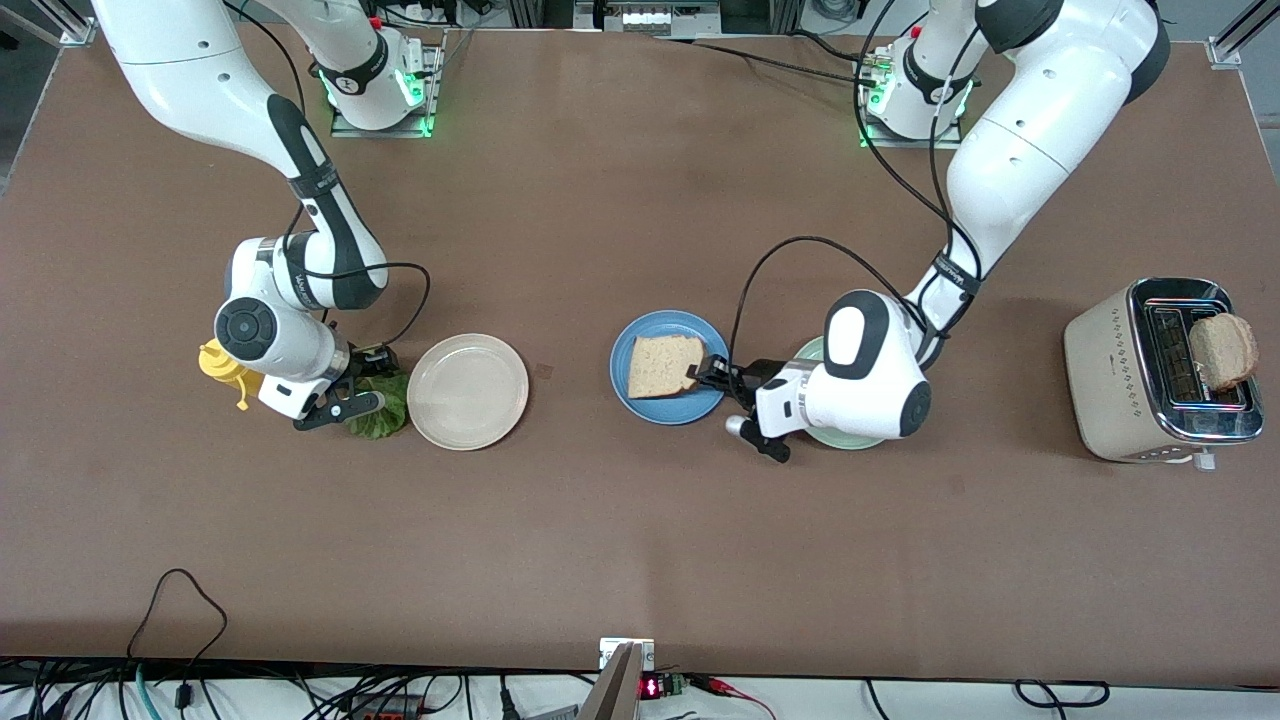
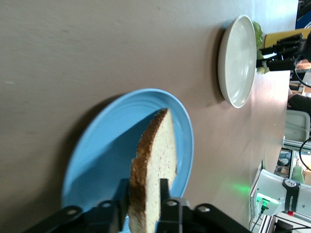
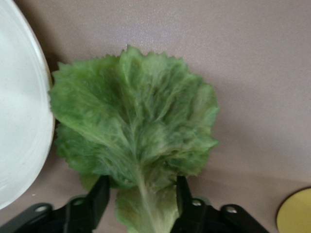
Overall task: Make sandwich in blue plate with both arms
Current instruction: 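Release the bread onto the blue plate with the left gripper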
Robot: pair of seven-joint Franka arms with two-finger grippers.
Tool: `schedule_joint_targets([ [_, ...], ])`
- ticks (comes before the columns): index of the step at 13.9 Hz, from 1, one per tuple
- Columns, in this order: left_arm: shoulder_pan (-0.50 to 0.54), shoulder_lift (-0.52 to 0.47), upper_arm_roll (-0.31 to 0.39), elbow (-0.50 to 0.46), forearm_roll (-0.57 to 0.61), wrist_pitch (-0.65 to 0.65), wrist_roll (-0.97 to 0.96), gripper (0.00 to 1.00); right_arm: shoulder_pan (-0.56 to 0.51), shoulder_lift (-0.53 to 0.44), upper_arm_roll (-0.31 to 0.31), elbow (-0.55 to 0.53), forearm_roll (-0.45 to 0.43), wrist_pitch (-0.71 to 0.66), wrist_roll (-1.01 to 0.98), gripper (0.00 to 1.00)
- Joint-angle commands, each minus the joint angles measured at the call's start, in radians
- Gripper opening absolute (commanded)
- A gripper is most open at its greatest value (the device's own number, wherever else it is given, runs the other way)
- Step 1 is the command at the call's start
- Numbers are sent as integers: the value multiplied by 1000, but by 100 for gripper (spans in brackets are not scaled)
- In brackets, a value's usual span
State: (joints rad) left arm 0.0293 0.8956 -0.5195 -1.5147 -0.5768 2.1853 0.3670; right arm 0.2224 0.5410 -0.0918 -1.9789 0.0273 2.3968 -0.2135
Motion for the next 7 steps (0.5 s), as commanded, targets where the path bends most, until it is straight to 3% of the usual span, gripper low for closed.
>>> schedule_joint_targets([
  [1, 23, -75, 38, -18, 53, -83, 24, 100, -5, 8, 1, 6, 9, 8, -26, 27],
  [4, 61, -168, 42, -12, 257, -183, 15, 100, -5, -16, 1, 15, 11, -1, -26, 8],
  [6, 79, -233, 49, -12, 407, -240, 15, 100, -3, -85, 3, 73, 11, -97, -27, 1],
  [7, 86, -248, 47, -12, 502, -251, 15, 100, 0, -95, 9, 151, 11, -198, -43, 0],
])
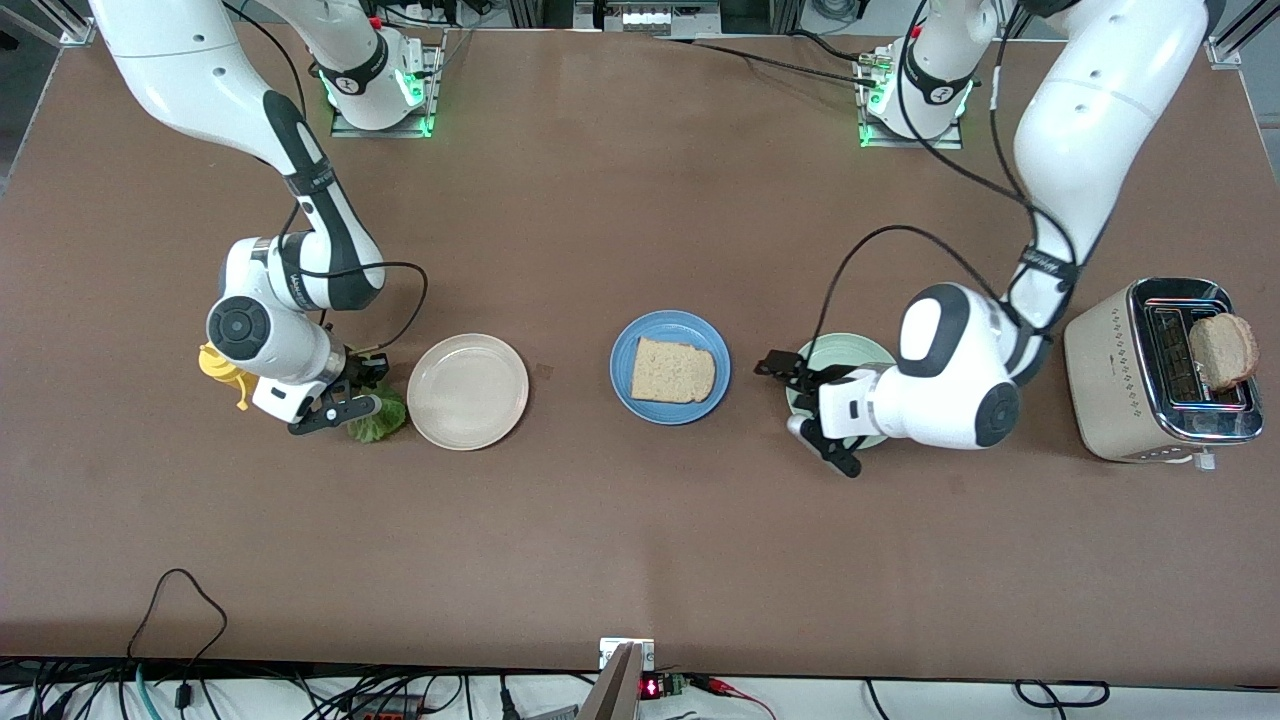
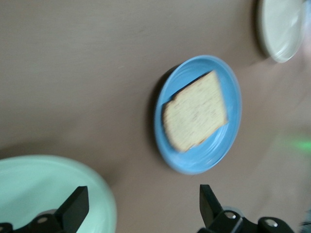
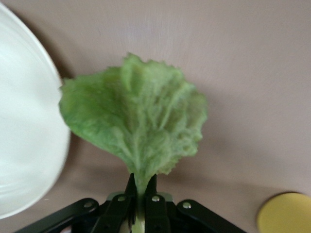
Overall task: Make sandwich in blue plate with both arms
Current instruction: 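Release the bread onto the blue plate with the left gripper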
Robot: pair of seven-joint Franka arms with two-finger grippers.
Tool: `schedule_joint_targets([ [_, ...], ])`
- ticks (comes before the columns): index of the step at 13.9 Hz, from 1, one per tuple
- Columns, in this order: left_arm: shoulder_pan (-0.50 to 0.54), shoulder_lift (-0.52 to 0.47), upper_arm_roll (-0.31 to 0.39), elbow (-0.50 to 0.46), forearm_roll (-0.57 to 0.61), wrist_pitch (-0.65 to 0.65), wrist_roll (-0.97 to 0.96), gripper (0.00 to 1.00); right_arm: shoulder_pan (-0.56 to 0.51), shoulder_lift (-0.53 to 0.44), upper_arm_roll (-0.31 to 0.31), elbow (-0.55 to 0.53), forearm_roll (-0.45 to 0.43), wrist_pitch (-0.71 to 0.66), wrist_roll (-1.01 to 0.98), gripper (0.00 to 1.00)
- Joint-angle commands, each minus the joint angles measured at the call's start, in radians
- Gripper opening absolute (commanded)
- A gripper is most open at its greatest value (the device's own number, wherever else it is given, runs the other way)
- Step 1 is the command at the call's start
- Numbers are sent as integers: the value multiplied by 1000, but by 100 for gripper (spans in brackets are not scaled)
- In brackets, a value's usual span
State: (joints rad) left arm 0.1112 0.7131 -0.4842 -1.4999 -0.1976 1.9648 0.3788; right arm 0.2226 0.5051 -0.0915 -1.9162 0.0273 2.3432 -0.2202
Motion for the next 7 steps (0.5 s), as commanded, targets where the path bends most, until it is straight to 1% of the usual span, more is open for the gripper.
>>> schedule_joint_targets([
  [1, 14, -82, 15, -25, 191, -55, 3, 100, -2, -56, 41, 186, 11, -236, -69, 0],
  [2, 33, -92, 15, -19, 272, -85, 2, 100, -2, -43, 74, 291, 20, -310, -112, 0],
  [3, 48, -101, 15, -4, 350, -127, 2, 100, 1, -34, 105, 359, 54, -350, -145, 0],
  [4, 65, -106, 15, 15, 421, -165, 2, 100, 9, -24, 136, 399, 89, -363, -166, 0],
  [5, 79, -109, 16, 33, 473, -193, 0, 100, 18, -16, 160, 411, 118, -354, -178, 0],
  [7, 114, -112, 18, 55, 552, -202, -1, 100, 35, 29, 225, 501, 129, -357, -307, 0],
])
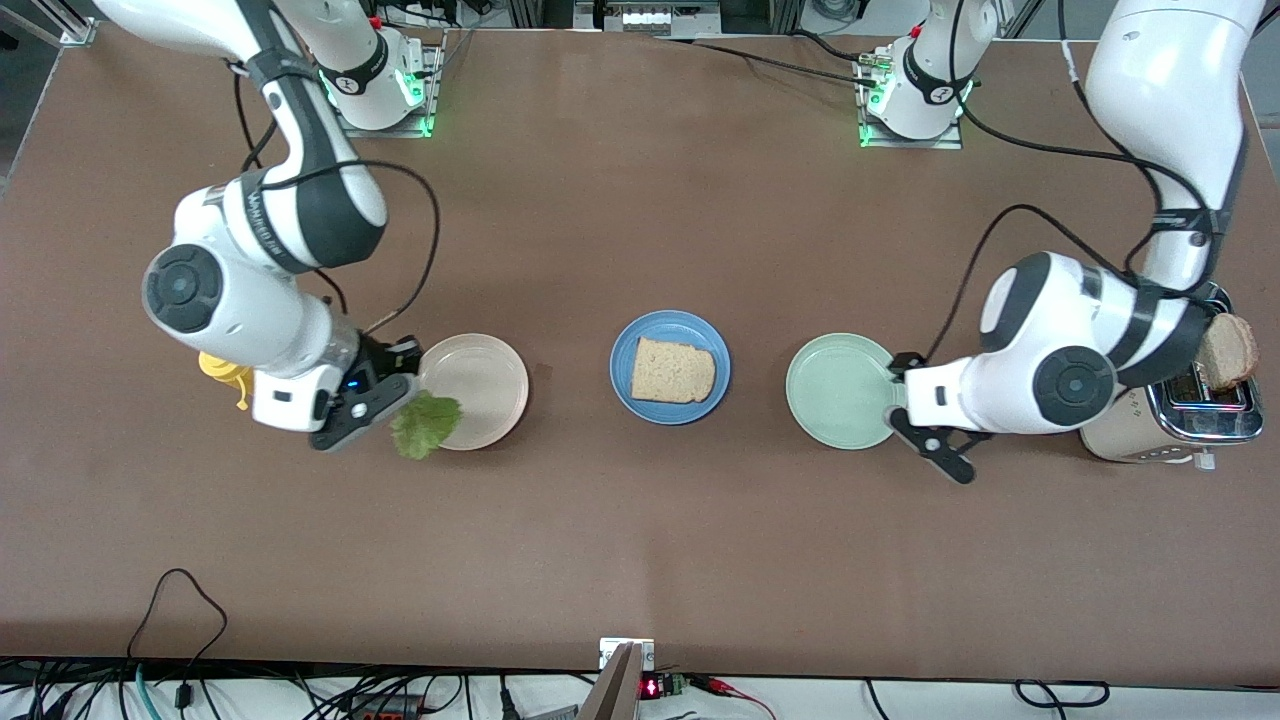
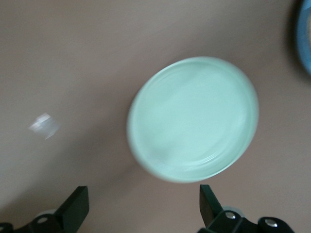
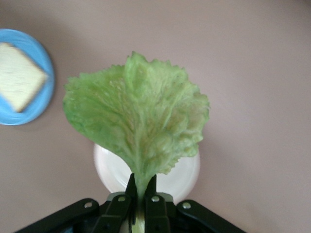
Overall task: Make sandwich in blue plate with both arms
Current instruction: 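Release the bread onto the blue plate with the left gripper, then carry the lettuce onto the bread with the right gripper while the left gripper withdraws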
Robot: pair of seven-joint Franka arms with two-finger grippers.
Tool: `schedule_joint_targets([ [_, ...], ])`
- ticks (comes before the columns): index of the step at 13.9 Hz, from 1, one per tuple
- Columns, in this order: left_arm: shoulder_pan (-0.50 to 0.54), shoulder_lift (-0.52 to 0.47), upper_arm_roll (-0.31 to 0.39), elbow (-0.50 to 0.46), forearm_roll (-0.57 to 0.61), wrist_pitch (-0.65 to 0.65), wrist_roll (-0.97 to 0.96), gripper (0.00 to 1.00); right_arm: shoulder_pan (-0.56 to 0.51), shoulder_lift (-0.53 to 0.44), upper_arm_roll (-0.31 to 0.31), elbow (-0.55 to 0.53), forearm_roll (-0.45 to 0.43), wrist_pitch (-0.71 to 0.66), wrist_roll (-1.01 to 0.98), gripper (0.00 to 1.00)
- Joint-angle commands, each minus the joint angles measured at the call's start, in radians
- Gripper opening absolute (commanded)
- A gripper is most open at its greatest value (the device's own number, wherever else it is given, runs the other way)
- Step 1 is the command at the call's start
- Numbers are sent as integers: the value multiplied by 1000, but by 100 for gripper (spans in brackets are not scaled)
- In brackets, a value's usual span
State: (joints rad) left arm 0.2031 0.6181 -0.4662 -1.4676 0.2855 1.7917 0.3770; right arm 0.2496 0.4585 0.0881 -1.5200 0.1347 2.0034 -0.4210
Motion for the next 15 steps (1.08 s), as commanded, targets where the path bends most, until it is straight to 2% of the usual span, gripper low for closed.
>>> schedule_joint_targets([
  [1, 30, -17, -2, 76, 90, -29, 2, 100, 26, 101, 70, 139, 20, -17, -160, 0],
  [3, 27, -20, -2, 163, 95, -64, 3, 100, 110, 162, 85, 216, 10, -12, -298, 0],
  [6, 32, -69, -11, 233, 75, -195, 2, 100, 194, 284, 82, 346, -1, 27, -459, 0],
  [9, 19, -159, 3, 231, 67, -250, -1, 100, 243, 342, 85, 357, 5, 90, -634, 0],
  [10, 0, -211, 45, 211, 28, -252, -18, 100, 272, 356, 85, 357, 0, 98, -642, 0],
  [11, -52, -265, 135, 172, -65, -250, -71, 100, 308, 370, 81, 357, -6, 104, -638, 0],
  [12, -150, -326, 293, 136, -160, -247, -145, 100, 338, 391, 73, 360, -21, 113, -634, 0],
  [13, -234, -366, 416, 106, -211, -245, -192, 100, 350, 416, 64, 360, -29, 132, -631, 0],
  [15, -244, -466, 457, 8, -246, -242, -237, 100, 378, 453, 52, 363, -47, 158, -630, 0],
])
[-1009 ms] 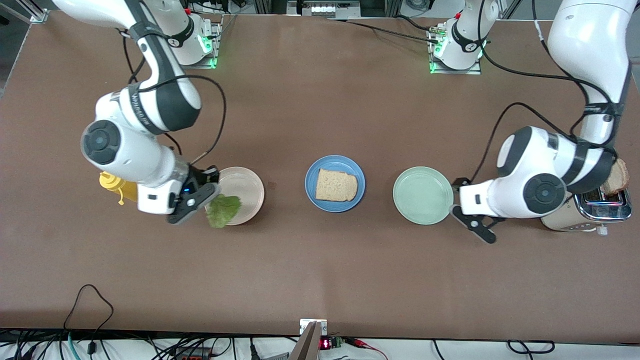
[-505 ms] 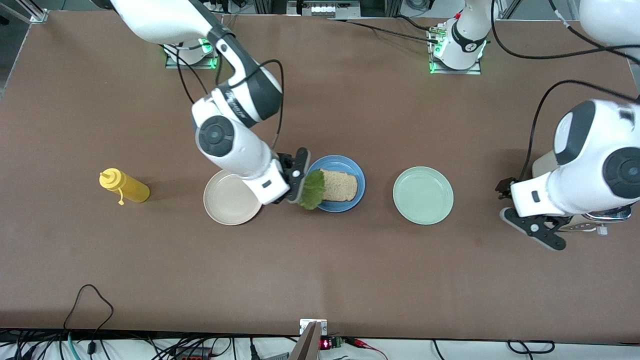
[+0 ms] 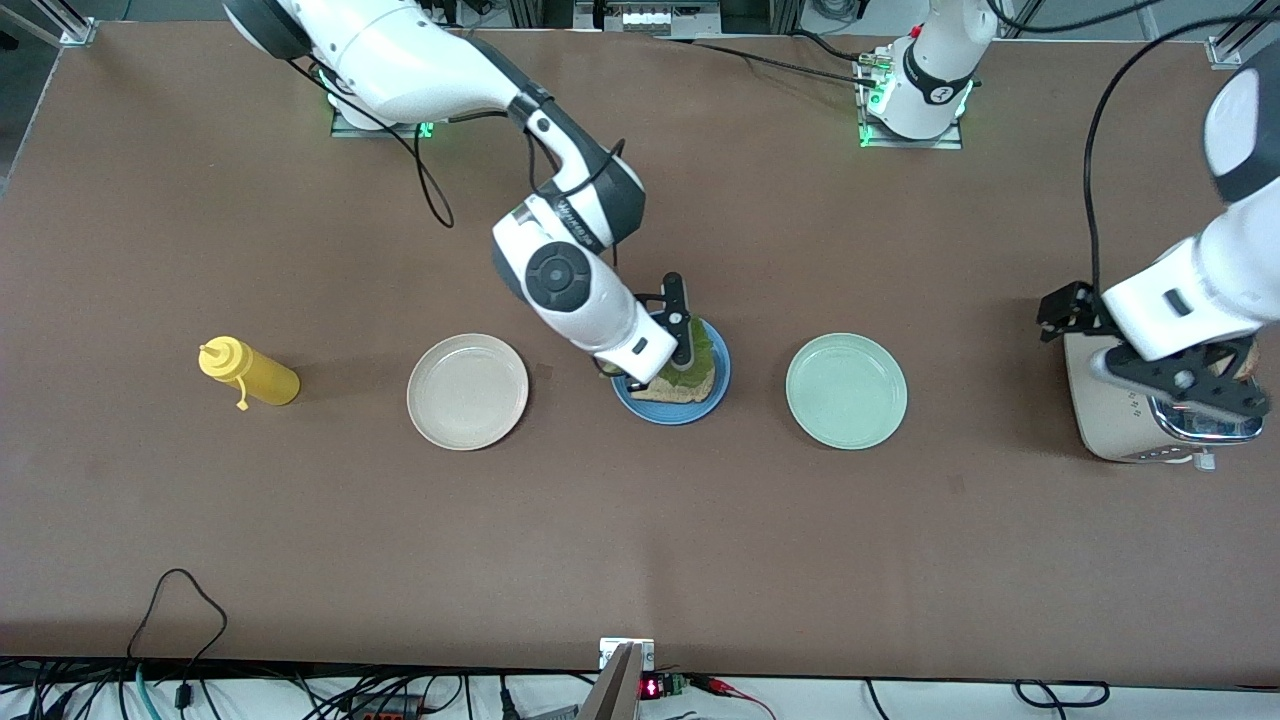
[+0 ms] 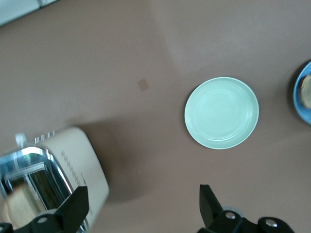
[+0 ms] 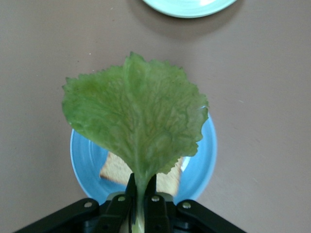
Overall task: Make sandwich in blue plate with both arms
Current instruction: 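Carry the lettuce onto the bread with the right gripper while the left gripper withdraws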
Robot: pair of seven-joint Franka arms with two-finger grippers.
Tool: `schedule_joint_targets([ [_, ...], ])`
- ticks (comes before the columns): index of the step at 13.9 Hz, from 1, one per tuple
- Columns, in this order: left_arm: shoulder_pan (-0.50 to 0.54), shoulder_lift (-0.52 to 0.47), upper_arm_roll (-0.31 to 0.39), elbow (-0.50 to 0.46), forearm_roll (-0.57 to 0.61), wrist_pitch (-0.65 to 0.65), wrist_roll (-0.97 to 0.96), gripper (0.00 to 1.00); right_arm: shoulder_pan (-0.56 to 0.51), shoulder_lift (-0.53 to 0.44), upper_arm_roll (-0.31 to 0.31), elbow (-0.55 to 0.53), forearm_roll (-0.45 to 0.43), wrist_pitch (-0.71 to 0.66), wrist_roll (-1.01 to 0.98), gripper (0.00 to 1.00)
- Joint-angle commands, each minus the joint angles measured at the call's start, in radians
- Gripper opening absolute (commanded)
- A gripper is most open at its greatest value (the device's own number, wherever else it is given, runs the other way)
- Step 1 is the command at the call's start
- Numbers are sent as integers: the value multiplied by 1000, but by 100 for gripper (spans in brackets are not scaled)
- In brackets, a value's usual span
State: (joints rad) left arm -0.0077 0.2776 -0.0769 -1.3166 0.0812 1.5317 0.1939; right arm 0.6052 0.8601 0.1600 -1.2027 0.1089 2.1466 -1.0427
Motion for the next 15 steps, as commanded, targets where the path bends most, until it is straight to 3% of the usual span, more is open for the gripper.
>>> schedule_joint_targets([
  [1, -44, -186, 84, -207, -40, 27, -59, 100, 47, 68, -37, 46, -44, 30, -5, 0],
  [4, -43, -256, 79, -295, -34, 73, -57, 100, 87, 88, -79, 48, -49, 45, 20, 0],
  [7, -40, -274, 75, -285, -34, 56, -57, 100, 97, 112, -82, 48, -51, 114, 78, 0],
  [14, -31, -276, 85, -271, -34, 19, -60, 100, 107, 145, -82, 38, -114, 111, 85, 0],
  [15, -31, -279, 86, -271, -34, 19, -60, 100, 107, 146, -82, 38, -114, 111, 90, 12],
])
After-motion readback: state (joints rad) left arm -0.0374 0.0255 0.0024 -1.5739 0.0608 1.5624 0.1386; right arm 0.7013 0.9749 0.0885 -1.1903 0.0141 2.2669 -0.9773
